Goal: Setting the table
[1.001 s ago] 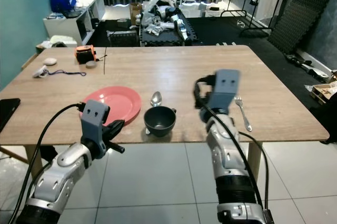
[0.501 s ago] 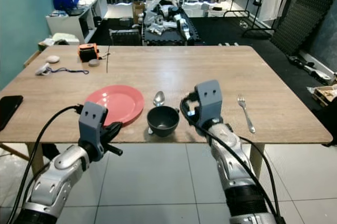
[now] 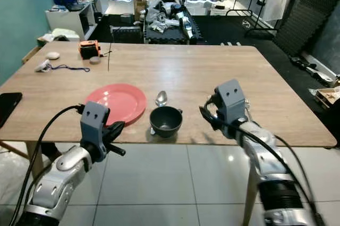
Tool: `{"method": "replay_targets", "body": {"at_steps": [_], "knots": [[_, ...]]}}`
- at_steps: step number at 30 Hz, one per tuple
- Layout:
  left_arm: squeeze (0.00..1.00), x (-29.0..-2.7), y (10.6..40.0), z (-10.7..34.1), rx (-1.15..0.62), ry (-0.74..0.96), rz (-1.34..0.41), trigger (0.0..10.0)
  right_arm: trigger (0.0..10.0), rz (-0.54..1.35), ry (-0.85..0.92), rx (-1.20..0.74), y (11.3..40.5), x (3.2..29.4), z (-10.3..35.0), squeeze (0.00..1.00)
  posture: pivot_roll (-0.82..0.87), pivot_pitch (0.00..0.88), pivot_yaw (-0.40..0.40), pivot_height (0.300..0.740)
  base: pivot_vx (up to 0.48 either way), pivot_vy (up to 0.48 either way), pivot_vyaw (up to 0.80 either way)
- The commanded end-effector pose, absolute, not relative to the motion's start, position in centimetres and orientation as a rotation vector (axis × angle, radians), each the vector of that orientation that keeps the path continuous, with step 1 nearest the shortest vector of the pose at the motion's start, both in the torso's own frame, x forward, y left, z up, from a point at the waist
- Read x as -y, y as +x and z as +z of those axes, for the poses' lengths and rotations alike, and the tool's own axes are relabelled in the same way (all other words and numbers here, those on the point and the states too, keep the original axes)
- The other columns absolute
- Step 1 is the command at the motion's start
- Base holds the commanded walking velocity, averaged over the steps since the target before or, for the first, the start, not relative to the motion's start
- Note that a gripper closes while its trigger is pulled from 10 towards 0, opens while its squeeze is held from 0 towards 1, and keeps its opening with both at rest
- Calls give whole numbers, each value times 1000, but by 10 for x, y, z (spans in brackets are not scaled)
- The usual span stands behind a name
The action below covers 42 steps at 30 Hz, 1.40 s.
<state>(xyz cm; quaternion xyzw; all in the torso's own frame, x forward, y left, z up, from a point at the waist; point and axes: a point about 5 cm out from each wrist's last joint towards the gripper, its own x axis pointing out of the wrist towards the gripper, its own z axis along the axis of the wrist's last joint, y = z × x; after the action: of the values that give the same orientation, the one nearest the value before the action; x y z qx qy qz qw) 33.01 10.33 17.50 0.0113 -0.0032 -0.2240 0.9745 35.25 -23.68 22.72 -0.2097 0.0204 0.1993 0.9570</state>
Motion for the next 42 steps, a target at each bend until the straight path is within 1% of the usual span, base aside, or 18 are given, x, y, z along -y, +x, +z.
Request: {"method": "replay_targets", "body": {"at_steps": [1,2,5,7,8,9,10,11,15,16,19,21,25,27,32,36,40,42], "knots": [[0,-103,328,172,-10,23,-450,10000,10000,445,-488,-69,352,238,224,0,1,70,69,740,0,0,0],[0,-102,329,172,-8,21,-451,10000,10000,460,-561,-99,350,246,226,0,-2,65,67,740,0,0,0],[0,-102,329,173,-8,21,-452,10000,10000,465,-578,-107,350,248,226,0,-2,65,67,740,0,0,0],[0,-101,329,173,-6,19,-452,10000,10000,546,-680,-169,343,251,221,0,-6,63,70,740,0,0,0],[0,-101,329,173,-6,19,-452,10000,10000,546,-680,-169,343,251,221,0,-6,63,70,740,0,0,0],[0,-101,330,173,-6,19,-452,10000,10000,636,-735,-216,337,250,216,0,-7,62,72,740,0,0,0],[0,-101,330,173,-5,19,-452,10000,10000,687,-743,-229,334,247,214,0,-7,62,72,740,0,0,0],[0,-101,330,173,-5,19,-452,10000,10000,687,-743,-229,334,247,214,0,-7,62,72,740,0,0,0],[0,-101,331,173,-3,20,-454,10000,10000,903,-790,-294,323,228,200,0,-9,55,75,740,0,0,0],[0,-101,331,173,-3,20,-454,10000,10000,903,-790,-294,323,228,200,0,-9,55,75,740,0,0,0],[0,-101,331,174,-1,21,-455,10000,10000,1026,-821,-333,317,217,189,0,-6,54,75,740,0,0,0],[0,-101,331,174,0,21,-455,10000,10000,1056,-824,-341,315,214,186,0,-6,54,75,740,0,0,0],[0,-101,331,174,-1,21,-453,10000,10000,1183,-798,-321,308,189,174,0,-5,56,71,740,0,0,0],[0,-101,331,174,-1,21,-452,10000,10000,1193,-791,-315,308,184,171,0,-4,57,71,740,0,0,0],[0,-102,331,175,-2,21,-449,10000,10000,1219,-748,-264,307,160,162,0,-1,65,71,740,0,0,0],[0,-103,331,174,-4,21,-447,10000,10000,1140,-707,-191,318,144,167,0,-5,67,70,740,0,0,0],[0,-102,330,174,-4,19,-447,10000,10000,1113,-677,-158,321,138,170,0,-7,68,68,740,0,0,0],[0,-101,330,174,-4,18,-449,10000,10000,1072,-636,-120,325,131,174,0,-8,68,68,740,0,0,0]]}}
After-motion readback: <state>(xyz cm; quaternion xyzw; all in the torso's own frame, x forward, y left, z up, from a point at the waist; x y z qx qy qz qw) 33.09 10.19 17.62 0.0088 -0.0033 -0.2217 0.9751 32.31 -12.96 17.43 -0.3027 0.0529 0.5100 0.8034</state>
